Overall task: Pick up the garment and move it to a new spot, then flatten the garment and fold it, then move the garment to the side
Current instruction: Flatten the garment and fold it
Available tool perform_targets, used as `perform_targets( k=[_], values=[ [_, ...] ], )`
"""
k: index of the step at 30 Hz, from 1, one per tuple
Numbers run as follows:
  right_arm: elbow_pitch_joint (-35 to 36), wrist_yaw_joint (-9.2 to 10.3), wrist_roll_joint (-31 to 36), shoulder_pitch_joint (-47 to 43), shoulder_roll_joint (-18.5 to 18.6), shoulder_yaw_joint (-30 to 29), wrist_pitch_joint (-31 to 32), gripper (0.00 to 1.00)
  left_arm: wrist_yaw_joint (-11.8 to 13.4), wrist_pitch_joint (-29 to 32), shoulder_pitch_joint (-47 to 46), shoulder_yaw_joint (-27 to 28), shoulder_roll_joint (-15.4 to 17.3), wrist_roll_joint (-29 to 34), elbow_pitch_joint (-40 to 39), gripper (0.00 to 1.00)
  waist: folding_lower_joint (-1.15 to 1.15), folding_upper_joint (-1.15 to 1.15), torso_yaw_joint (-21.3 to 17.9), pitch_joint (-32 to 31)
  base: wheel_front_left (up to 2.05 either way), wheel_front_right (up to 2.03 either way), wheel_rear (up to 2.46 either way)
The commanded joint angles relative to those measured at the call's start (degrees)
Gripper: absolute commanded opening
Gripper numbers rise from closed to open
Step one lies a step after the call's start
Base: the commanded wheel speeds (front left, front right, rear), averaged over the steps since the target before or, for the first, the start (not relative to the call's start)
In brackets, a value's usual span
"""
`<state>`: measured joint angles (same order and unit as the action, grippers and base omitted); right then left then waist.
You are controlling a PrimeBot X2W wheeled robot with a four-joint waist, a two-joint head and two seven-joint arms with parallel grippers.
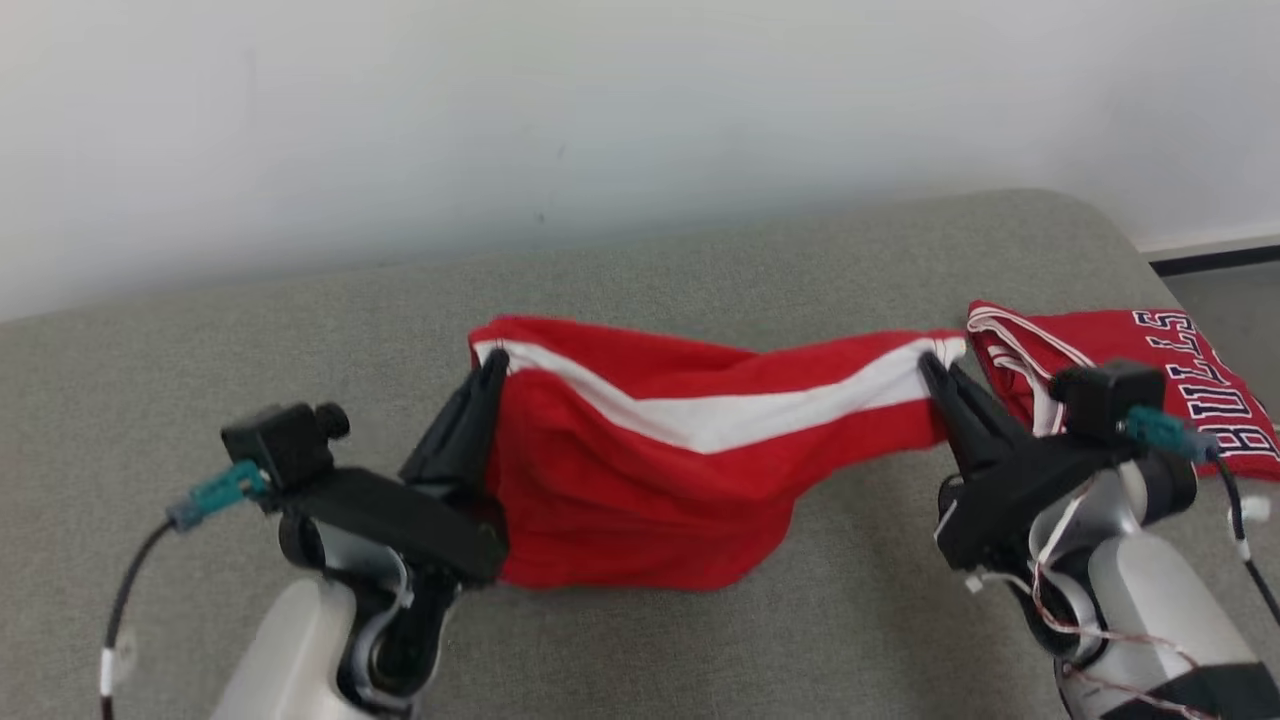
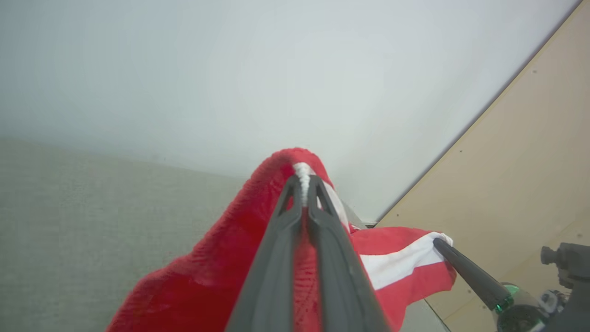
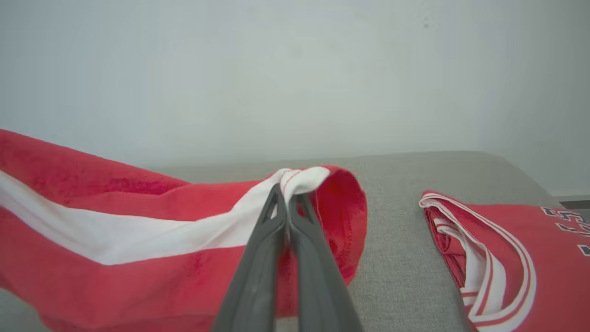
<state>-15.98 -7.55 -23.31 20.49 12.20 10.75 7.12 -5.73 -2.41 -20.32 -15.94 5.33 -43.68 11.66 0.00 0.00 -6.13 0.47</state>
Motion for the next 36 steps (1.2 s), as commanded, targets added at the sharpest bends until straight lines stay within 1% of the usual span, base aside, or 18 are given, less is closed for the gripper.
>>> perform_targets(
  k=[1, 3, 5, 6, 8, 10, 11, 13, 15, 18, 21, 24, 26, 28, 31, 33, 34, 36],
  values=[
    [0.8, 0.16, -0.5, 1.9, 0.7, 0.4, 0.8, 0.0, -0.1, 0.8, -2.3, 0.6, 0.1, -1.5, -0.3, 0.0, 0.0, 0.0, -1.1, 2.4, 0.0, 0.0, 0.0],
    [1.8, 0.16, -3.2, 5.6, 0.2, 1.6, 2.8, 0.0, 0.2, 2.2, -6.4, 2.2, 0.2, -3.1, -0.2, 0.0, 0.0, 0.0, -2.0, 5.4, 0.0, 0.0, 0.0],
    [1.6, 0.16, -6.1, 10.7, 0.0, 2.6, 4.4, 0.0, 0.6, 3.2, -11.3, 3.9, 1.2, -4.0, 0.3, 0.0, 0.0, 0.0, -3.1, 9.2, 0.0, 0.0, 0.0],
    [0.2, 0.16, -8.0, 16.7, 0.4, 3.8, 5.3, 0.0, 1.2, 4.3, -16.4, 5.7, 1.9, -4.9, 0.9, 0.0, 0.0, 0.0, -4.3, 13.5, 0.0, 0.0, 0.0],
    [-2.1, 0.16, -9.8, 23.1, -0.4, 4.8, 4.7, 0.0, 1.8, 5.3, -21.5, 7.5, 2.6, -6.1, 1.9, 0.0, 0.0, 0.0, -5.3, 17.5, 0.0, 0.0, 0.0],
    [-4.6, 0.16, -10.9, 30.3, -0.8, 4.7, 3.3, 0.0, 2.6, 5.8, -27.1, 9.4, 4.2, -6.3, 3.1, 0.0, 0.0, 0.0, -6.1, 21.8, 0.0, 0.0, 0.0],
    [-6.0, 0.16, -10.7, 34.1, -0.6, 4.8, 2.2, 0.0, 3.0, 5.6, -29.9, 10.4, 4.7, -6.6, 3.8, 0.0, 0.0, 0.0, -6.5, 23.8, 0.0, 0.0, 0.0],
    [-9.2, 0.16, -11.3, 41.3, -1.5, 3.5, -0.8, 0.0, 3.6, 4.8, -35.8, 12.0, 5.5, -6.7, 5.1, 0.0, 0.0, 0.0, -7.0, 27.7, 0.0, 0.0, 0.0],
    [-12.4, 0.16, -10.1, 48.0, -1.9, 2.6, -4.7, 0.0, 3.4, 3.3, -41.1, 13.3, 6.3, -6.5, 6.2, 0.0, 0.0, 0.0, -7.3, 30.5, 0.0, 0.0, 0.0],
    [-16.3, 0.16, -9.3, 56.2, -3.0, 0.4, -11.3, 0.0, 2.4, 0.8, -48.3, 14.7, 6.9, -6.7, 7.3, 0.0, 0.0, 0.0, -7.2, 33.4, 0.0, 0.0, 0.0],
    [-19.5, 0.17, -7.7, 61.7, -3.5, -0.5, -16.6, 0.0, 1.1, -1.8, -53.1, 14.7, 7.4, -5.9, 8.5, 0.0, 0.0, 0.0, -6.6, 34.7, 0.0, 0.0, 0.0],
    [-22.2, 0.17, -6.5, 63.9, -3.9, 0.7, -18.9, 0.0, -0.2, -3.9, -54.4, 14.5, 6.7, -6.9, 9.9, 0.0, 0.0, 0.0, -5.8, 35.3, 0.0, 0.0, 0.0],
    [-24.1, 0.17, -6.0, 63.3, -3.8, 2.5, -19.5, 0.0, -0.9, -5.7, -52.7, 13.9, 6.2, -7.5, 10.8, 0.0, 0.0, 0.0, -5.3, 35.5, 0.0, 0.0, 0.0],
    [-26.1, 0.17, -6.0, 61.4, -3.7, 4.8, -19.8, 0.0, -1.3, -7.7, -49.3, 12.7, 5.8, -7.1, 12.3, 0.0, 0.0, 0.0, -4.7, 35.4, 0.0, 0.0, 0.0],
    [-28.0, 0.17, -7.1, 57.7, -3.1, 8.8, -20.3, 0.0, -1.8, -10.0, -44.2, 11.0, 4.5, -8.5, 13.8, 0.0, 0.0, 0.0, -3.8, 34.1, 0.0, 0.0, 0.0],
    [-27.9, 0.17, -8.2, 54.4, -1.8, 11.6, -20.6, 0.0, -1.9, -11.0, -40.3, 9.5, 3.5, -10.3, 13.0, 0.0, 0.0, 0.0, -3.0, 32.7, 0.0, 0.0, 0.0],
    [-27.9, 0.17, -8.2, 54.4, -1.8, 11.6, -20.6, 0.0, -1.9, -11.0, -40.3, 9.5, 3.5, -10.3, 13.0, 0.0, 0.0, 0.0, -3.0, 32.7, 0.0, 0.0, 0.0],
    [-26.1, 0.16, -10.4, 49.4, 0.4, 14.9, -19.9, 0.0, -1.7, -11.7, -35.3, 7.3, 2.7, -12.4, 11.6, 0.0, 0.0, 0.0, -1.7, 30.6, 0.0, 0.0, 0.0]
  ],
)
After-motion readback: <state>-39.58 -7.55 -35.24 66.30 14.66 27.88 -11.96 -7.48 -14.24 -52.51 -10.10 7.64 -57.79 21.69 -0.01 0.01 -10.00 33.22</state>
